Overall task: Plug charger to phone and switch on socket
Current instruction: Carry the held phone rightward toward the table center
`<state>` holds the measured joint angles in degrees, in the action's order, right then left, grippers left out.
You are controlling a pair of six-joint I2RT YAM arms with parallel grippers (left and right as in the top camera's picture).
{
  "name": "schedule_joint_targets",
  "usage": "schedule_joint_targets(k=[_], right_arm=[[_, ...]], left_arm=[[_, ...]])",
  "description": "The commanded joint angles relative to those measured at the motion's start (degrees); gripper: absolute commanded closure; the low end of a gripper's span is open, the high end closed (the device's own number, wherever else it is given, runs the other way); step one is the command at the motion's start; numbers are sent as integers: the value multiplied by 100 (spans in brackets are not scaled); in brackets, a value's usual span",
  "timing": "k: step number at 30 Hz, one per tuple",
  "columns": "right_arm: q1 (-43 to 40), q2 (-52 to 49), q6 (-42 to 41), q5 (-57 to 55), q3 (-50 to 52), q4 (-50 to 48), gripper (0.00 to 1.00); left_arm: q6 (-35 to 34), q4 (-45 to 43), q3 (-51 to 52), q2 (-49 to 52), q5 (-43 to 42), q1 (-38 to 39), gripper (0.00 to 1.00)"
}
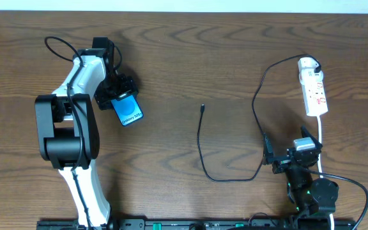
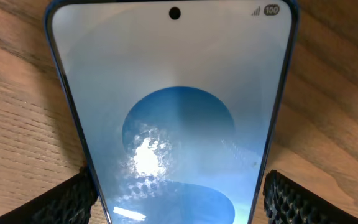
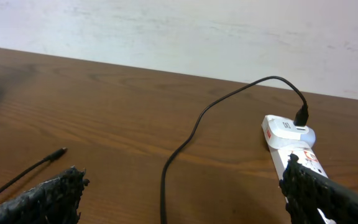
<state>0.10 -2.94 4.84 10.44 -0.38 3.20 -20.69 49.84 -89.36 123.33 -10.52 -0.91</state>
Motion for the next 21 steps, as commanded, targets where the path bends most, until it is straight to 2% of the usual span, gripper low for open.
schedule_joint_targets(k=[1, 7, 21], right_arm=[[33, 31, -50, -24, 7, 24, 1], [33, 31, -50, -24, 7, 26, 1], [33, 31, -50, -24, 7, 26, 1]], left_arm=[[203, 42, 186, 68, 404, 70, 13], [63, 33, 258, 70, 887, 345, 13], [-516, -7, 398, 79, 857, 337, 14]])
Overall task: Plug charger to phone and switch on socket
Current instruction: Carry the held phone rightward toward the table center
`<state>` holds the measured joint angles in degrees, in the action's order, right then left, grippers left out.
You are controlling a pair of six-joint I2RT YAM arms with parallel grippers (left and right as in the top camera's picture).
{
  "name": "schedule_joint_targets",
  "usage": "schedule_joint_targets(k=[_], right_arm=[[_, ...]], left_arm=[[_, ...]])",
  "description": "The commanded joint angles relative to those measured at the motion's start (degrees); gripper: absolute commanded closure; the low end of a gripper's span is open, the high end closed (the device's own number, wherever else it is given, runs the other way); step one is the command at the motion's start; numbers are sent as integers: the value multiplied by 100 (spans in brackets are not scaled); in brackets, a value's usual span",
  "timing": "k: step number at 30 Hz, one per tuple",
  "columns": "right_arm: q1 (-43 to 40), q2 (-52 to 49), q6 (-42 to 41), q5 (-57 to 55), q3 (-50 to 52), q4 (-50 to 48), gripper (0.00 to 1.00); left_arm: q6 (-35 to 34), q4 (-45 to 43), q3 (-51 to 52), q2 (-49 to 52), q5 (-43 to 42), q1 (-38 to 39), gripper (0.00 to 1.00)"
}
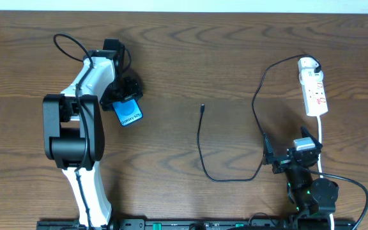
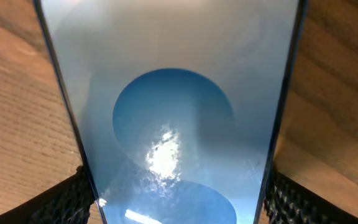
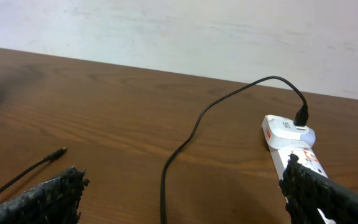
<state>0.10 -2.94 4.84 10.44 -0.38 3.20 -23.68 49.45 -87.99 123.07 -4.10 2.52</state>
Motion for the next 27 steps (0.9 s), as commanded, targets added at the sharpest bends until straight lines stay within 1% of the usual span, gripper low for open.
schedule_joint_targets(k=[1, 5, 9, 16, 20, 23, 27], right_arm=[[33, 31, -50, -24, 7, 24, 1], [33, 31, -50, -24, 7, 24, 1], [33, 31, -50, -24, 7, 24, 1], [33, 31, -50, -24, 7, 24, 1], [33, 31, -50, -26, 7, 26, 1], [33, 31, -50, -24, 7, 26, 1], [33, 31, -50, -24, 7, 24, 1]], left_arm=[[-216, 28, 273, 107, 214, -7, 14], [-216, 0, 278, 109, 216, -9, 14], [-216, -61, 275, 109, 216, -9, 18], [-212, -72, 251, 76, 221, -9, 20], [-212, 0, 122, -11, 219, -9, 21], [-214, 61, 46, -129, 216, -9, 24], [-214, 90, 24, -367, 170, -9, 24]])
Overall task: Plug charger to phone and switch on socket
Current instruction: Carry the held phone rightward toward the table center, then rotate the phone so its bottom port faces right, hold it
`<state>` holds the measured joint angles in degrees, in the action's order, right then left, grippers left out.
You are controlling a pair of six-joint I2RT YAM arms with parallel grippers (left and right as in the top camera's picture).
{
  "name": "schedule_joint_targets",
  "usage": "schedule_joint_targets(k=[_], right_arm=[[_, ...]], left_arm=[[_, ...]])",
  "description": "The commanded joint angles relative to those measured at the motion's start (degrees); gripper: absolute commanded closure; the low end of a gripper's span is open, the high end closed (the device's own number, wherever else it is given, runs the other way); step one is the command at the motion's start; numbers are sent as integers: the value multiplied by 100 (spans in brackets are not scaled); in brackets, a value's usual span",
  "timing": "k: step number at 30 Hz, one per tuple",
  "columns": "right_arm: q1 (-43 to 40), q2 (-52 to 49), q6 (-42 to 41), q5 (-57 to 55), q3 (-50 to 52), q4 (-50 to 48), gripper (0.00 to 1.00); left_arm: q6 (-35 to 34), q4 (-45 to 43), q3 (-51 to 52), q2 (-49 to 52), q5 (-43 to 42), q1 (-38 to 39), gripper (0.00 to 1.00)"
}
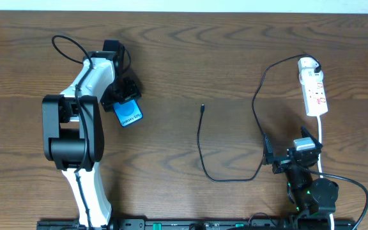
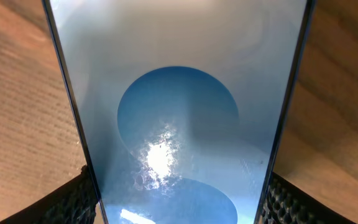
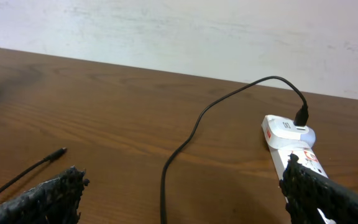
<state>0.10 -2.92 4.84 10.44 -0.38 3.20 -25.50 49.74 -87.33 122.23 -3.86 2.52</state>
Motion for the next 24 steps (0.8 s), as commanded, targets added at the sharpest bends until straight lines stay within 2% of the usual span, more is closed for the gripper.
schedule_joint_targets(k=[1, 5, 11, 17, 24], right_arm=[[33, 28, -50, -24, 7, 26, 1], [33, 28, -50, -26, 7, 26, 1], [33, 28, -50, -24, 7, 26, 1], [33, 28, -50, -26, 7, 26, 1], [33, 28, -50, -26, 7, 24, 1]], left_arm=[[-33, 74, -42, -367, 133, -9, 24], [-33, 122, -42, -638, -31, -9, 24], [-87, 192, -42, -1001, -717, -9, 24], [-542, 289, -39, -1104, -2081, -9, 24], [-1285, 426, -39, -1104, -2815, -9, 25]])
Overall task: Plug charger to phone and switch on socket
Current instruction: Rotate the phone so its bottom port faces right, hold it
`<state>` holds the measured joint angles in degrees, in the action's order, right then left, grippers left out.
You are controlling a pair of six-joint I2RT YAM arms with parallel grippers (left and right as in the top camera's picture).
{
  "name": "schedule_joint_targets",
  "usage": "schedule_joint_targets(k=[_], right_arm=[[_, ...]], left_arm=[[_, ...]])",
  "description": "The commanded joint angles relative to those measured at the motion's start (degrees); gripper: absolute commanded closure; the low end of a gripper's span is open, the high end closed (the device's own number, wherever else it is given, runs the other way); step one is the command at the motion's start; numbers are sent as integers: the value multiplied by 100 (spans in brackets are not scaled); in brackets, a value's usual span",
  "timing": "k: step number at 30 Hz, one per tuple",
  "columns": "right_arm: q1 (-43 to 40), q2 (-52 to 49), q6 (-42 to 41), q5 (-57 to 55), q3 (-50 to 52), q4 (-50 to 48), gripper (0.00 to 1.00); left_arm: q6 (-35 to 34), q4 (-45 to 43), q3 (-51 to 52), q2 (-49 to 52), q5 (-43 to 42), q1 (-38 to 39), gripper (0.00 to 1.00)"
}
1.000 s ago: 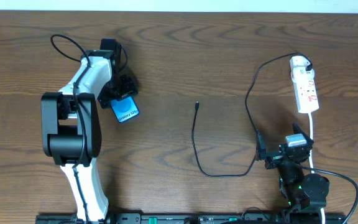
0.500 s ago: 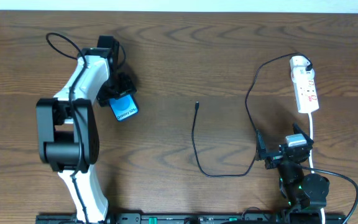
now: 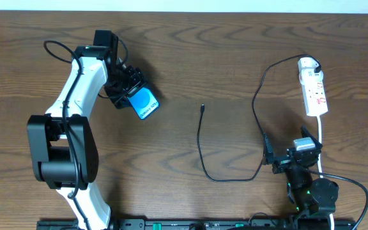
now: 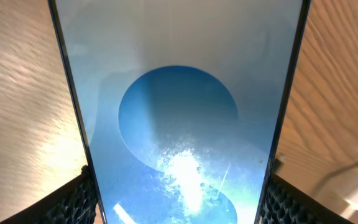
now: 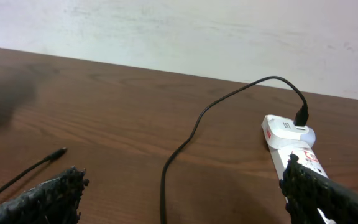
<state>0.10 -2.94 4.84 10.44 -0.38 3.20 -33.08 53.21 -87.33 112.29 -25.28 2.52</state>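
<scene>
My left gripper is shut on the blue phone, held above the table left of centre; its lit screen fills the left wrist view between both pads. The black charger cable lies mid-table, its free plug pointing away from me. Its other end runs to the white socket strip at the far right, seen also as the strip in the right wrist view. My right gripper stands open near the front right, nothing between its fingers.
The strip's white lead runs toward the right arm's base. A pale wall bounds the table's far edge. Bare wood lies between the phone and the cable plug.
My left gripper has moved right and slightly away from me with the phone, lifting it off the table and bringing it nearer the cable plug. The right arm has not moved.
My left gripper stood around the phone on the table at the left. It then sat deeper over the phone, its pads at the phone's sides. Now the phone is held clear of the table, farther right. Cable, strip and right gripper stayed put throughout.
</scene>
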Motion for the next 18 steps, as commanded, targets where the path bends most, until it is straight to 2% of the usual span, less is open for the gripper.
schedule_joint_targets(k=[1, 9, 18], right_arm=[[33, 31, -50, -24, 7, 26, 1], [33, 31, -50, -26, 7, 26, 1], [33, 31, -50, -24, 7, 26, 1]], left_arm=[[-623, 129, -39, -107, -822, -9, 25], [-1047, 387, -39, -109, -1788, -9, 28], [-1705, 863, -39, -109, -1941, -9, 28]])
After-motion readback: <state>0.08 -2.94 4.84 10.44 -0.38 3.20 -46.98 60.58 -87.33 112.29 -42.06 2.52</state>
